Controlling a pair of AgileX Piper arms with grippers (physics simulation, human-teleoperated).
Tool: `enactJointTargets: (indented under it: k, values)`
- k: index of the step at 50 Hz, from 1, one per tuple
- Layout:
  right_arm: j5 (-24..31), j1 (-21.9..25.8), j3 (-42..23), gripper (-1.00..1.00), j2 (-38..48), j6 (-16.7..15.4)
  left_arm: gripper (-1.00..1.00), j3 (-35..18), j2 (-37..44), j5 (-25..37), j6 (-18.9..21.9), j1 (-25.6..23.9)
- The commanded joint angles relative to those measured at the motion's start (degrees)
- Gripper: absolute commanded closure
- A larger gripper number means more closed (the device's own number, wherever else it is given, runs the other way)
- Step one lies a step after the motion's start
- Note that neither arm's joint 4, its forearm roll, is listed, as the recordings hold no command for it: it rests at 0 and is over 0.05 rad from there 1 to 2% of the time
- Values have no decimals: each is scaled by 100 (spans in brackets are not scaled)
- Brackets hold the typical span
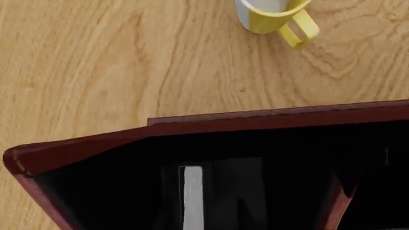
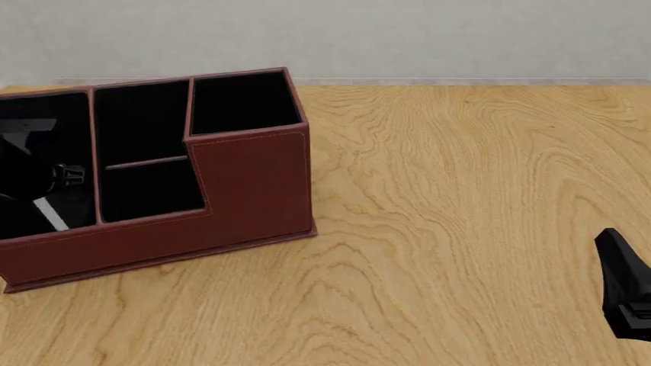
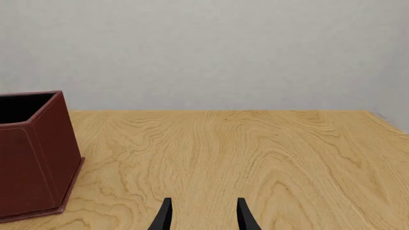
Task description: Pick up the book and place it in the left compartment of the caddy.
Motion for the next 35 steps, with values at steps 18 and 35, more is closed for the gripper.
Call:
enactJointTargets:
  k: [18,35]
  values:
    - [-1,0,23,-100,-24,0,-100,6,-164,93,161,54]
    - [-1,0,23,-100,-24,0,-100,42,-1157,782,185,48]
